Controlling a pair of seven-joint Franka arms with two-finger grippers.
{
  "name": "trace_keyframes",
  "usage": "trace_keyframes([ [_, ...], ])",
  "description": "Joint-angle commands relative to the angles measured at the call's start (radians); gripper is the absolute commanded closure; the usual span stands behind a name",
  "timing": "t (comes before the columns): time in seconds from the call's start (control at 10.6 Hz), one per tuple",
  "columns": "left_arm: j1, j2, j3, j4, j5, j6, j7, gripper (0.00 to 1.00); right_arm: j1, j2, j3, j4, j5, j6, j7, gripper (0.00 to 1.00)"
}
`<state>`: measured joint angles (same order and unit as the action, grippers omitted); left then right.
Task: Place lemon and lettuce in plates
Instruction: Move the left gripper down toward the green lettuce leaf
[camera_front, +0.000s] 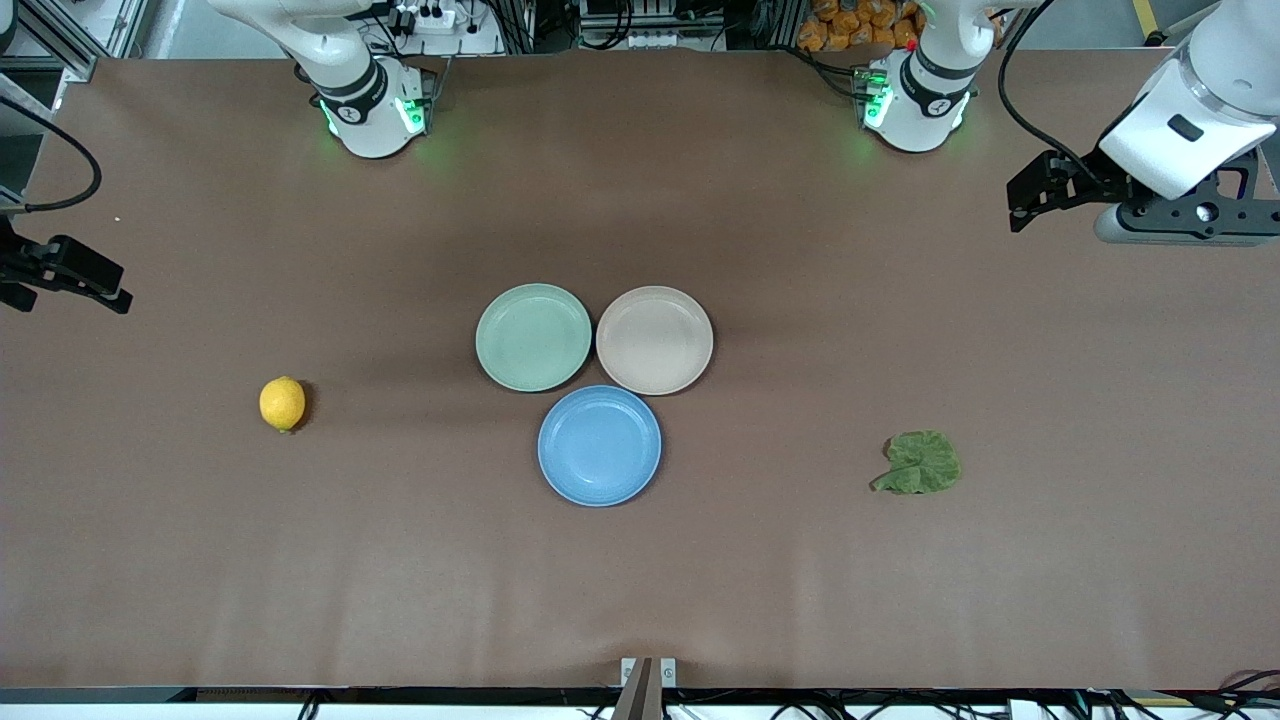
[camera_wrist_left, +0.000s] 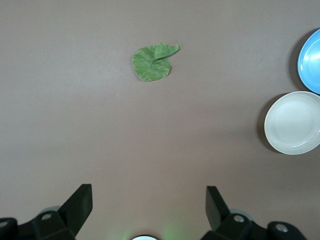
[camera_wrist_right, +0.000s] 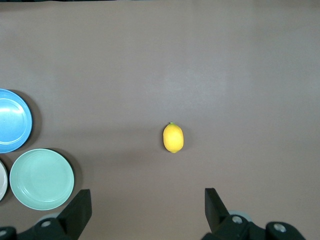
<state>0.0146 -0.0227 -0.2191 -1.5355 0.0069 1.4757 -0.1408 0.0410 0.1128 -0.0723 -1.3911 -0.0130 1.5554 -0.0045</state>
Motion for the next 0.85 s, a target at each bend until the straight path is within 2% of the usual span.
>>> trace_keyframes([
  [0.0,0.008,0.003,-0.002,0.018,-0.021,-0.018,0.009,0.00,-0.001,0.011,0.000,0.004,0.015,0.008,-0.008,0.00],
  [0.38,0.002,0.020,-0.003,0.020,-0.010,-0.018,0.006,0.00,-0.012,0.014,0.000,0.001,0.011,0.011,-0.006,0.00],
  [0.75,0.004,0.081,0.000,0.020,-0.010,-0.003,0.003,0.00,-0.013,0.014,0.000,0.001,0.015,0.000,-0.008,0.00],
])
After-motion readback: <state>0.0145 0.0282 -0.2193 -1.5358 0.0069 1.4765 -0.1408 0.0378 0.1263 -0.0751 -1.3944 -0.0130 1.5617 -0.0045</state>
